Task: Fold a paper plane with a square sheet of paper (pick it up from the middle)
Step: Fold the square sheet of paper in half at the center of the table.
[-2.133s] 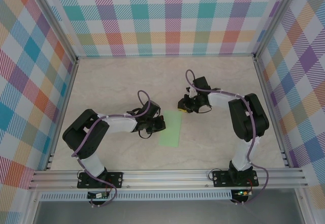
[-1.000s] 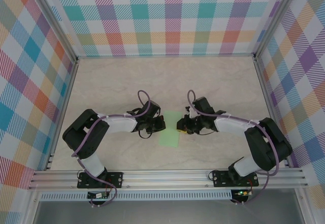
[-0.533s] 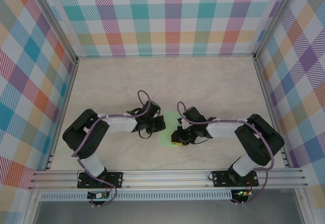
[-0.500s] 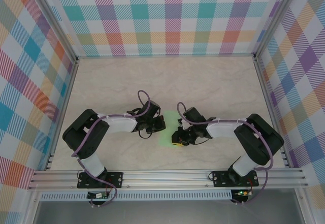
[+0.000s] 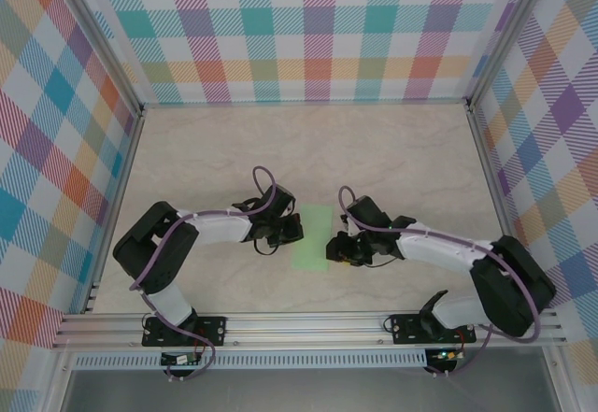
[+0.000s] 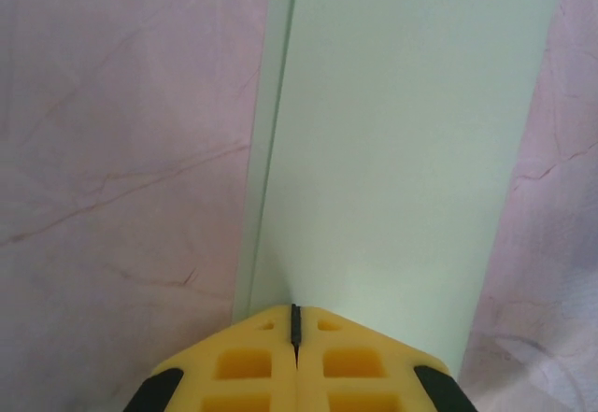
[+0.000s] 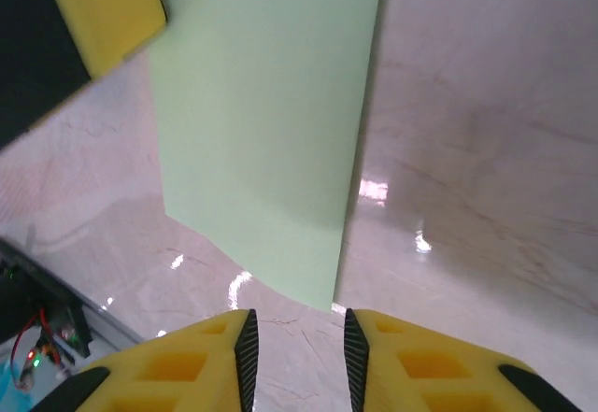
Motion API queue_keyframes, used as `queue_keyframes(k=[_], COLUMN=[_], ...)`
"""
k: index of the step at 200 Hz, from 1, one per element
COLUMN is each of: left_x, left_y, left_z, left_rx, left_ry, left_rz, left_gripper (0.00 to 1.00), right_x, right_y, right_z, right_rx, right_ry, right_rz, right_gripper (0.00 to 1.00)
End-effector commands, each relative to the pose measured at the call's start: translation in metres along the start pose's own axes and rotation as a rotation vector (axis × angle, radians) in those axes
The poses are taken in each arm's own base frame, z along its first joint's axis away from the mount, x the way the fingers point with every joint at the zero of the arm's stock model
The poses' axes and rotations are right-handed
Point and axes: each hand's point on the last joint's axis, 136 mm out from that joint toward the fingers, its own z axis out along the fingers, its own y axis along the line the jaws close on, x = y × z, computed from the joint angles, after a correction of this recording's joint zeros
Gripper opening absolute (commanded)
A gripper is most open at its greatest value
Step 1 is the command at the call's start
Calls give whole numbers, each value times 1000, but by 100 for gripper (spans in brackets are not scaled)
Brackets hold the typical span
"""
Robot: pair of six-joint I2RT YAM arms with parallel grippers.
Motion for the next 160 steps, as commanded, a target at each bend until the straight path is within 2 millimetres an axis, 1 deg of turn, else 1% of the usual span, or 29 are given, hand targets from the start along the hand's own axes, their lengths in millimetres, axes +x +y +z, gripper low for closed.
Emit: queue_keyframes(k=[1, 9, 15, 20, 25, 33, 42, 51, 57, 65, 81, 91, 117, 138, 151, 160], left_x=[-3, -8, -10, -11, -12, -14, -14, -13, -12, -11, -8, -6, -4, -3, -3, -3], left_y=[-23, -25, -24, -24, -22, -20, -19, -15, -14, -10, -5, -2, 3, 2, 2, 3], left_z=[-29, -37, -43, -47, -50, -55, -59, -62, -64, -65, -67, -68, -67, -62, -59, -58], left_rx=[45, 46, 45, 46, 50, 64, 87, 105, 116, 118, 126, 127, 128, 135, 138, 138], left_ry=[-25, -53, -67, -73, -78, -81, -80, -78, -77, -73, -61, -56, -46, -28, -21, -18], left_rz=[6, -1, -7, -13, -20, -38, -61, -83, -91, -106, -124, -129, -139, -144, -150, -152], left_gripper=[13, 19, 22, 23, 25, 27, 28, 30, 32, 33, 34, 34, 36, 36, 36, 36], right_x=[-21, -27, -30, -30, -29, -27, -26, -27, -28, -29, -33, -36, -38, -38, -36, -36], right_y=[-17, -19, -20, -21, -22, -19, -21, -15, -11, -11, -6, -1, 24, 29, 27, 26], right_z=[-27, -32, -32, -32, -29, -26, -24, -15, -8, -3, 2, 4, 17, 28, 33, 36], right_rx=[165, 193, 211, 227, 244, 267, 309, 277, 252, 250, 248, 235, 115, 85, 99, 99], right_ry=[-141, -170, -178, -170, -142, -86, -53, -32, -29, -41, -59, -62, -21, 12, 34, 42], right_rz=[-1, 8, 14, 19, 26, 31, 93, 123, 131, 149, 148, 144, 113, 139, 154, 151], right_gripper=[40, 53, 62, 65, 65, 65, 63, 60, 58, 58, 58, 59, 57, 54, 51, 50])
